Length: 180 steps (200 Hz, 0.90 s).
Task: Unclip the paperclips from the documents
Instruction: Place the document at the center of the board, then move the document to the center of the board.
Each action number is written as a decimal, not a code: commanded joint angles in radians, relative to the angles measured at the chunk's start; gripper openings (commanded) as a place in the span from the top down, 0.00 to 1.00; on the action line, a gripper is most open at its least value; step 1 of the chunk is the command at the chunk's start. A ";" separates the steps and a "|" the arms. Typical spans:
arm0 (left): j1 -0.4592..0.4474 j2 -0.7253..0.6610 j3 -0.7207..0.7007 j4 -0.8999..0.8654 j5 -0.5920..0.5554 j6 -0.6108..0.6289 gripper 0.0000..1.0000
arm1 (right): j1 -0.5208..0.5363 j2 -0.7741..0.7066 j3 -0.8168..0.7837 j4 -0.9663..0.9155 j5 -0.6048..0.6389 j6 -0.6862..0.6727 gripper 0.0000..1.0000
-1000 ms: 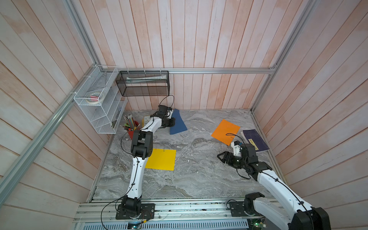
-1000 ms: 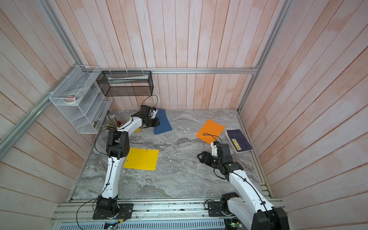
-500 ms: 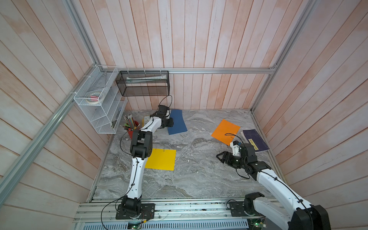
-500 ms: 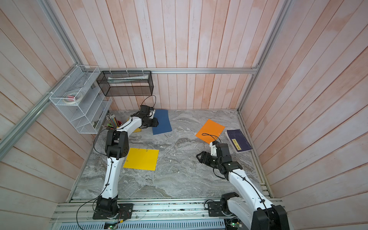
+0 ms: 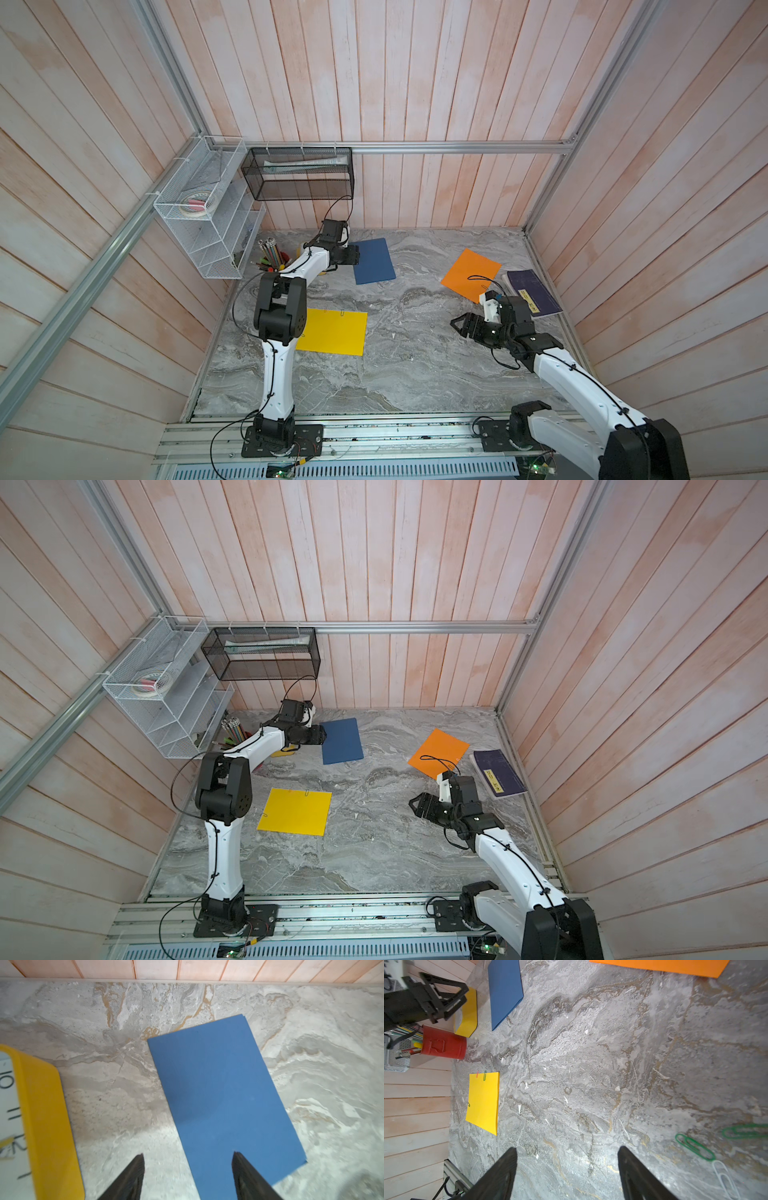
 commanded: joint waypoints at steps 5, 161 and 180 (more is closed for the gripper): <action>-0.015 -0.113 -0.121 0.114 0.067 -0.029 0.30 | -0.037 0.082 0.080 0.062 0.047 -0.075 0.22; -0.105 -0.570 -0.690 0.348 0.304 -0.182 0.30 | -0.177 0.919 0.805 -0.030 0.221 -0.343 0.47; -0.106 -0.583 -0.704 0.347 0.310 -0.183 0.30 | -0.162 0.978 0.845 -0.065 0.238 -0.365 0.47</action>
